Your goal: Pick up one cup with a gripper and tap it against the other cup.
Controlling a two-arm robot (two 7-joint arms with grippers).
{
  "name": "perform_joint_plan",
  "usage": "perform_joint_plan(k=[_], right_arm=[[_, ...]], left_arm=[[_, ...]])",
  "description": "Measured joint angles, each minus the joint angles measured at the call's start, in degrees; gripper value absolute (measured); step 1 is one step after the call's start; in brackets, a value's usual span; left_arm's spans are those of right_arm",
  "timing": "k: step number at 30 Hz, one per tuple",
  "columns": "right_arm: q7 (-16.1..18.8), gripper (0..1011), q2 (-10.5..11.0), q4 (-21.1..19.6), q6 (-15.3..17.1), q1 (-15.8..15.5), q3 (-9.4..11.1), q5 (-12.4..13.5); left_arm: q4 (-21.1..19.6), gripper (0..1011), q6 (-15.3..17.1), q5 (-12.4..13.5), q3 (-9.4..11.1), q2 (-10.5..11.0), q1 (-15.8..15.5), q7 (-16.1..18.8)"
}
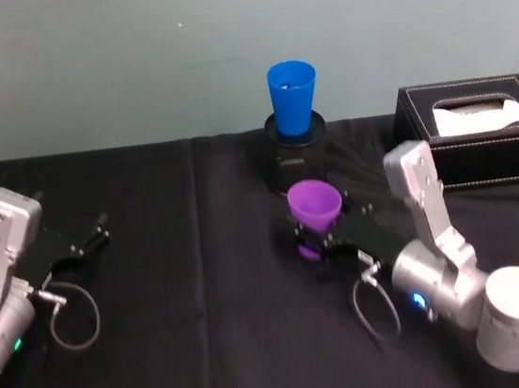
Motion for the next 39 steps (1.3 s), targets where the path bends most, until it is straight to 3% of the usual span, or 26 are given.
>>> perform_joint_plan(k=[13, 24, 27, 33, 37, 39], right_arm=[[1.4, 739, -0.8, -0.3, -1.8, -2.8, 1.0, 0.5], [0.8, 998, -0.2, -5.2, -0.3, -4.7, 2.2, 1.3], [0.3, 1003, 0.3, -7.5, 0.0, -5.4, 2.6, 1.2], [-2.6, 1003, 1.6, -14.6, 0.8, -8.0, 4.8, 0.9], [-9.5, 1003, 1.5, -20.2, 1.7, -11.2, 8.8, -1.0], [-12.4, 1003, 1.0, -21.1, 2.3, -11.9, 10.1, -2.1]], left_arm=[[0.0, 1000, 0.0, 0.0, 0.0, 0.0, 0.0, 0.0], [0.0, 1000, 0.0, 0.0, 0.0, 0.0, 0.0, 0.0], [0.0, 1000, 0.0, 0.0, 0.0, 0.0, 0.0, 0.0], [0.0, 1000, 0.0, 0.0, 0.0, 0.0, 0.0, 0.0], [0.0, 1000, 0.0, 0.0, 0.0, 0.0, 0.0, 0.0], [0.0, 1000, 0.0, 0.0, 0.0, 0.0, 0.0, 0.0]])
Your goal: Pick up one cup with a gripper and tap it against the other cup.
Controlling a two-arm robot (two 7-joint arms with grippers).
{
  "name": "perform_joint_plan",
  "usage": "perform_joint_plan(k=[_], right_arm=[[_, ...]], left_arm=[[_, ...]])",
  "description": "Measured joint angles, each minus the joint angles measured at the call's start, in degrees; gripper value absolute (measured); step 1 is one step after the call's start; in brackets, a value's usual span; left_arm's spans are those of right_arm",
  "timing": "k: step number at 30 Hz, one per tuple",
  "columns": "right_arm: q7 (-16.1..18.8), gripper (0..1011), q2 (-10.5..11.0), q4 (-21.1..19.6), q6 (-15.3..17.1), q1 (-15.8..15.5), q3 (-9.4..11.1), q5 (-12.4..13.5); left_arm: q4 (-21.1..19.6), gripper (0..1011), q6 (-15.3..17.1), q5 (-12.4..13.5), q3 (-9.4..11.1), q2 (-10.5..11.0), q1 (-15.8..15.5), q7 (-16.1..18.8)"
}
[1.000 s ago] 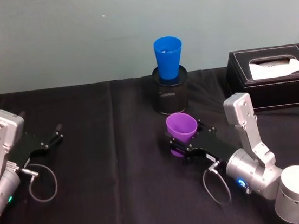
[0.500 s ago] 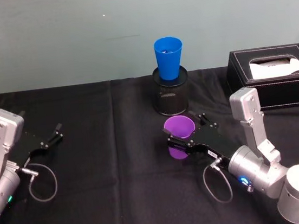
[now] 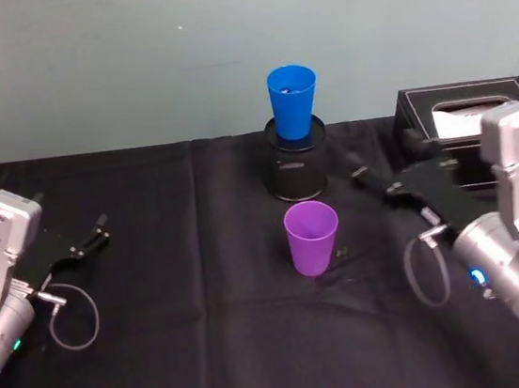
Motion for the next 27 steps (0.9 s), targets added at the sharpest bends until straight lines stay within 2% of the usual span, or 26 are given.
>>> perform_joint_plan(k=[1, 2, 5, 8, 15, 27], right_arm=[[-3.2, 1002, -0.7, -0.4, 1.2, -0.6, 1.5, -1.2], [-3.2, 1002, -0.7, -0.4, 1.2, -0.6, 1.5, -1.2], [-8.2, 1002, -2.3, 0.7, 3.7, -0.8, 3.5, -3.2], [-10.2, 1003, -3.3, 2.9, 4.9, -0.2, 4.1, -4.5], [-9.5, 1003, -4.2, 6.3, 5.0, 1.3, 4.2, -5.3], [-9.5, 1003, -4.1, 5.9, 5.0, 1.2, 4.1, -5.3]], left_arm=[[0.0, 1000, 0.0, 0.0, 0.0, 0.0, 0.0, 0.0], [0.0, 1000, 0.0, 0.0, 0.0, 0.0, 0.0, 0.0], [0.0, 1000, 0.0, 0.0, 0.0, 0.0, 0.0, 0.0], [0.0, 1000, 0.0, 0.0, 0.0, 0.0, 0.0, 0.0], [0.0, 1000, 0.0, 0.0, 0.0, 0.0, 0.0, 0.0], [0.0, 1000, 0.0, 0.0, 0.0, 0.0, 0.0, 0.0]])
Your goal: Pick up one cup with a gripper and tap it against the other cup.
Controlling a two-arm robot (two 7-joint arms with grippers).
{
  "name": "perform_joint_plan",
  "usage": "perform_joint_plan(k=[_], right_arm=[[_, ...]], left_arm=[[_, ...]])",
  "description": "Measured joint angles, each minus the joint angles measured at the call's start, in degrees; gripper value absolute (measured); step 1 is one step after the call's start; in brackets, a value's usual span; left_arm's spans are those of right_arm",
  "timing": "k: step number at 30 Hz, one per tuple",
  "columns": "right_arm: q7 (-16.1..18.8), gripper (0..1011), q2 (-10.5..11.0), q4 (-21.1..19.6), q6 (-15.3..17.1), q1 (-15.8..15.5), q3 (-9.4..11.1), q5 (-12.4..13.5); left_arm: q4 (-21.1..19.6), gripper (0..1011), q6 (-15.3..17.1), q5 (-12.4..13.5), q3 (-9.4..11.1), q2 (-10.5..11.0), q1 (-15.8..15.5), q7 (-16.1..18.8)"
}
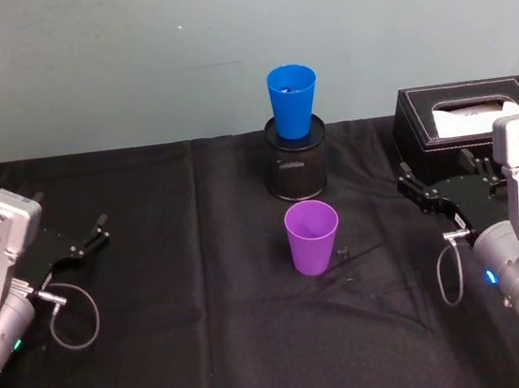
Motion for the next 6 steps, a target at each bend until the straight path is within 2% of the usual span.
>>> perform_joint_plan(k=[6], right_arm=[[0.0, 1003, 0.0, -0.1, 0.0, -0.1, 0.0, 0.0]], left_arm=[[0.0, 1000, 0.0, 0.0, 0.0, 0.0, 0.0, 0.0]])
